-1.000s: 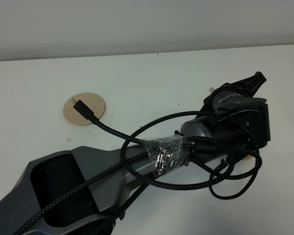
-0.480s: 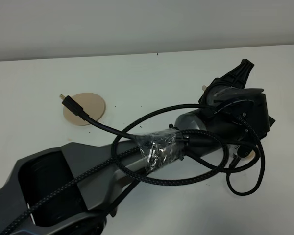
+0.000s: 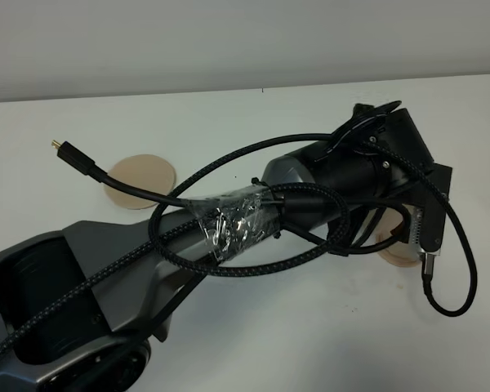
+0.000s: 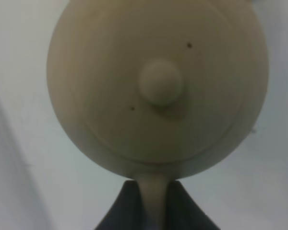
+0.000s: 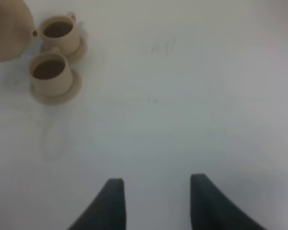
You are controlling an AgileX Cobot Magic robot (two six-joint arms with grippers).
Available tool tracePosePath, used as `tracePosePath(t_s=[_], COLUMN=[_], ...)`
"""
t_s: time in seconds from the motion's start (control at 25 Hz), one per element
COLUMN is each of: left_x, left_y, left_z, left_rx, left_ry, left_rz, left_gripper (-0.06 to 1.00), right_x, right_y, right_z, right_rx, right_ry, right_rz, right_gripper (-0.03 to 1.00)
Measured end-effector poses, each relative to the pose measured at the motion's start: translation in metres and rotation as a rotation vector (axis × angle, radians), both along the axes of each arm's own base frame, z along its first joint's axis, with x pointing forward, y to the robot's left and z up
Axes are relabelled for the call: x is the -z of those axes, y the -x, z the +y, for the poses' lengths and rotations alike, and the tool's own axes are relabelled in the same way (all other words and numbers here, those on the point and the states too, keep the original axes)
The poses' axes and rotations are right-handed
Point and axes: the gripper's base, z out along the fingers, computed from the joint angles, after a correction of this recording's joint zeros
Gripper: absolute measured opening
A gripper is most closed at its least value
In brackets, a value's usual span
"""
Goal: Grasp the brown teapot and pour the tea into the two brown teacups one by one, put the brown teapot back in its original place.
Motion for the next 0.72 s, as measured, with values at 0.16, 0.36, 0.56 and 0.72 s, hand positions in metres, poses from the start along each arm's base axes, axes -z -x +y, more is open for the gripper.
tracePosePath(t_s=[0.16,0.36,0.56,0.72], left_x=[0.005,0.009,0.011,0.011], left_y=[-0.006,-0.014,-0.020,-0.026], left_z=[0.011,0.023,0.033,0.041], left_rx=[-0.128,-0.240,-0.299,-0.337], left_ry=[0.065,0.135,0.158,0.165], left_rz=[0.108,0.220,0.289,0.328], left_gripper=[0.12,0.12,0.12,0.12], right_x=[0.000,0.000,0.000,0.000], right_y=[0.000,0.000,0.000,0.000], right_z=[0.000,0.000,0.000,0.000], right_rx=[0.000,0.000,0.000,0.000], right_ry=[0.000,0.000,0.000,0.000], right_rz=[0.000,0.000,0.000,0.000], right_gripper=[0.33,0.33,0.33,0.33])
